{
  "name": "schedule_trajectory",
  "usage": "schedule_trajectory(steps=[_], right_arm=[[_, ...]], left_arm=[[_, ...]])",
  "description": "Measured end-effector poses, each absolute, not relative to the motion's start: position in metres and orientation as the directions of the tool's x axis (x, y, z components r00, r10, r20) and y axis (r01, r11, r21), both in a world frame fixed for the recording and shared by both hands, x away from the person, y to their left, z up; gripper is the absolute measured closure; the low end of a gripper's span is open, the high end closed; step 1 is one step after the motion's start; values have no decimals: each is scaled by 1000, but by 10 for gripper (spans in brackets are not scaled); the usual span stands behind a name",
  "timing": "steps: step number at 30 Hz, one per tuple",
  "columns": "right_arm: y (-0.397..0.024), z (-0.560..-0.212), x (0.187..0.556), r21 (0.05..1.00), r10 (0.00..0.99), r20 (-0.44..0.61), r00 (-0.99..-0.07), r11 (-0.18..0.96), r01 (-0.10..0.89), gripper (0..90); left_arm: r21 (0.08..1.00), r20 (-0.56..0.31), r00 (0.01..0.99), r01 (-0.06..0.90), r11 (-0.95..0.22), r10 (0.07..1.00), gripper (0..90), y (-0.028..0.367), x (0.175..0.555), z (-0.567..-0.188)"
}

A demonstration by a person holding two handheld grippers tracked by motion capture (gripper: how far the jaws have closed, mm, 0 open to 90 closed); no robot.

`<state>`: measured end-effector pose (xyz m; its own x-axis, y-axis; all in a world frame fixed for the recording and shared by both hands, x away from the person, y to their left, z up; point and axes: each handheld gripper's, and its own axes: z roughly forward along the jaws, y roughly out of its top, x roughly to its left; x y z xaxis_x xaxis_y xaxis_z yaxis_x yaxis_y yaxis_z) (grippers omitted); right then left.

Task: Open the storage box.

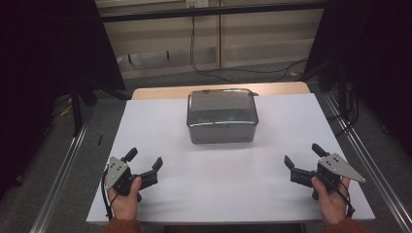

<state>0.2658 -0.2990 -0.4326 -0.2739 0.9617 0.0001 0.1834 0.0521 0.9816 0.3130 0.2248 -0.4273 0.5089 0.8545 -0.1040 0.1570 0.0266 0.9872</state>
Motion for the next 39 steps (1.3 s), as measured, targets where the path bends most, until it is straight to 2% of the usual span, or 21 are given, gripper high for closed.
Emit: schedule_trajectory(steps=[17,26,35,39], right_arm=[[-293,-435,274,972,940,57,-336,24,232,13],[-276,-429,281,973,907,49,-417,50,224,7],[-260,-428,283,973,899,47,-436,58,225,7],[-250,-427,284,974,890,55,-453,51,220,4]], left_arm=[[981,-116,511,195,16,852,44,226,318,-432],[982,-117,492,188,26,863,48,228,316,-432],[977,-155,483,205,61,862,48,226,307,-431],[978,-138,494,204,40,858,46,224,303,-430]])
